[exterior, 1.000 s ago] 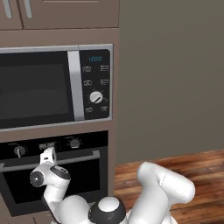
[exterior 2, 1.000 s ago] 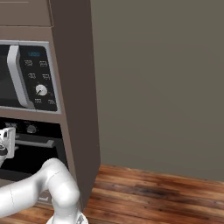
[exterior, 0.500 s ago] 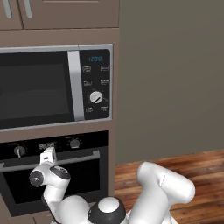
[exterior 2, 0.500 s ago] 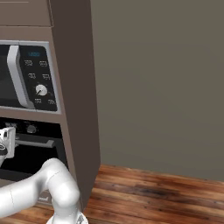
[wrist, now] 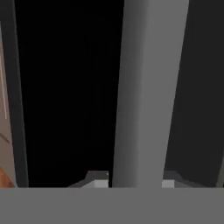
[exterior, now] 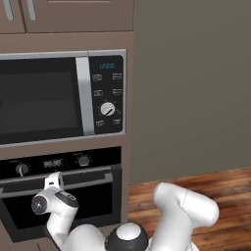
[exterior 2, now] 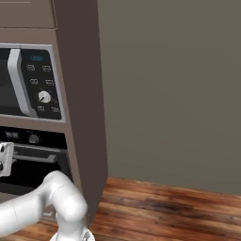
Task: Take the fish from the oven and place it on the plate on the counter.
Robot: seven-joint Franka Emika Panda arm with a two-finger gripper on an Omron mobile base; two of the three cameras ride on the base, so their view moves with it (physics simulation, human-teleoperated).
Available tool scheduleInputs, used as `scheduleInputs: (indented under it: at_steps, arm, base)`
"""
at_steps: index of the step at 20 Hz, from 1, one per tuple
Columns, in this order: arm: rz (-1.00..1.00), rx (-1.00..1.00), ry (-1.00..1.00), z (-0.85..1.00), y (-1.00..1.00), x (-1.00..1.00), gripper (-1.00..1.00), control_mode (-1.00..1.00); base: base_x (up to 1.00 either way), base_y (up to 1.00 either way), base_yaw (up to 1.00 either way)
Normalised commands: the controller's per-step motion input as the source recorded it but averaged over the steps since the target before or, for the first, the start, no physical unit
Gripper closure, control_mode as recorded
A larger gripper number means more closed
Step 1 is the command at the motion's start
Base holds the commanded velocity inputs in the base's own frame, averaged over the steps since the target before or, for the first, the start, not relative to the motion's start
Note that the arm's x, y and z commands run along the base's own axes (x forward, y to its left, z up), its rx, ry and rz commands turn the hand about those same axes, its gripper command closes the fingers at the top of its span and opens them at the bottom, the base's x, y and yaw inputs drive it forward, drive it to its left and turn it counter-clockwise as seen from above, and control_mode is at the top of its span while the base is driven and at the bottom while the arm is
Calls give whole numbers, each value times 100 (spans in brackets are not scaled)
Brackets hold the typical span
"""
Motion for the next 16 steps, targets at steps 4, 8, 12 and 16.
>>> scheduleInputs:
  at_steps: [4,8,12,16]
  arm:
    - [0,0,9,-61,0,-83,100,-100]
    - [0,0,4,-65,0,-95,100,-100]
    - [0,0,0,-70,0,-100,100,-100]
    - [0,0,0,-70,0,-100,100,-100]
  base:
    - [0,0,0]
    - [0,0,0]
    - [0,0,0]
    - [0,0,0]
